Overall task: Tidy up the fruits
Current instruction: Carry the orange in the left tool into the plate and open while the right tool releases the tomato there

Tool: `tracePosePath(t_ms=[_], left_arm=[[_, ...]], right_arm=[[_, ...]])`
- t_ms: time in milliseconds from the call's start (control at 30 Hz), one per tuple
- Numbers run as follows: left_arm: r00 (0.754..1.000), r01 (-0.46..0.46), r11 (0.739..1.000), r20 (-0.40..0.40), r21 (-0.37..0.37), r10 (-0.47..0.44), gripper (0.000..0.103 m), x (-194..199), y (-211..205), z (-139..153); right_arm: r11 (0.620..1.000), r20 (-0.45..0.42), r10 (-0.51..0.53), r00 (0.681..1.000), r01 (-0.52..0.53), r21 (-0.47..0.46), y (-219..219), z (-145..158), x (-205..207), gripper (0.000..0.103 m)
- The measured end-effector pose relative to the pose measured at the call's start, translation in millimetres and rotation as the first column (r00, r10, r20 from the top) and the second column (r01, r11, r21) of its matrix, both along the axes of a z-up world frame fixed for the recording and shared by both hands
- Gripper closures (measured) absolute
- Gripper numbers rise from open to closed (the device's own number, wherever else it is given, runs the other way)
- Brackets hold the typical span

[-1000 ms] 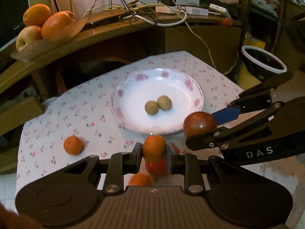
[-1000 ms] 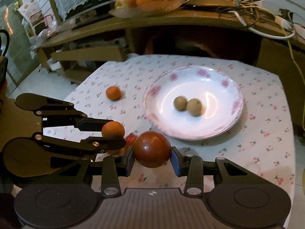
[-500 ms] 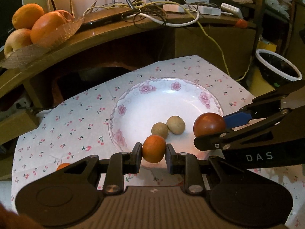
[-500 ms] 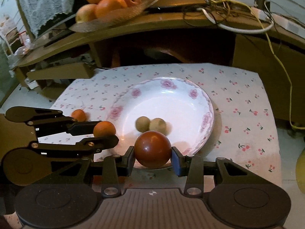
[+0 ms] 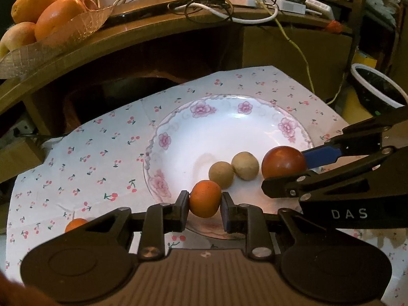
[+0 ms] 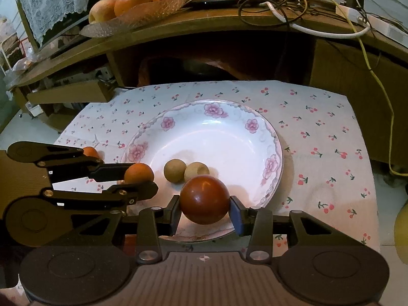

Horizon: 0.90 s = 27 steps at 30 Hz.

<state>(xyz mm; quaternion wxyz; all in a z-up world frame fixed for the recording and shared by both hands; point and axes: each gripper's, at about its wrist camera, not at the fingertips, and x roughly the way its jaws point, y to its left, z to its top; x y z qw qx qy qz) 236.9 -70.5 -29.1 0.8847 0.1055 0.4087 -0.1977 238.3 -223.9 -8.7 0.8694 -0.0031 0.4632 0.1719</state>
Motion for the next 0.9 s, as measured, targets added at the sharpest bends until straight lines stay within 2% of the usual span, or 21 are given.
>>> tracePosePath(t_ms=[267,533,900], left_arm=[[1.000,-0.010,1.000,0.000,-0.003,0.010,0.072,-0.5,-0.5,0.3],[1.000,-0.020,1.000,0.017,-0.024,0.020,0.071,-1.8,1.9,7.4],[0.999,-0.005,0.999,0.046,-0.045,0.007,0.066,-9.6,6.4,21.1]], right_arm=[[1.000,0.006,-0.009,1.000,0.009,-0.001,0.2,-0.9,1.4,0.059],[1.000,0.030,-0.022,0.999,0.022,0.014,-5.0,5.5,0.8,0.055],[0.999,0.069,-0.024,0.997,0.021,0.045,-7.6,16.2,-5.5,0.055]])
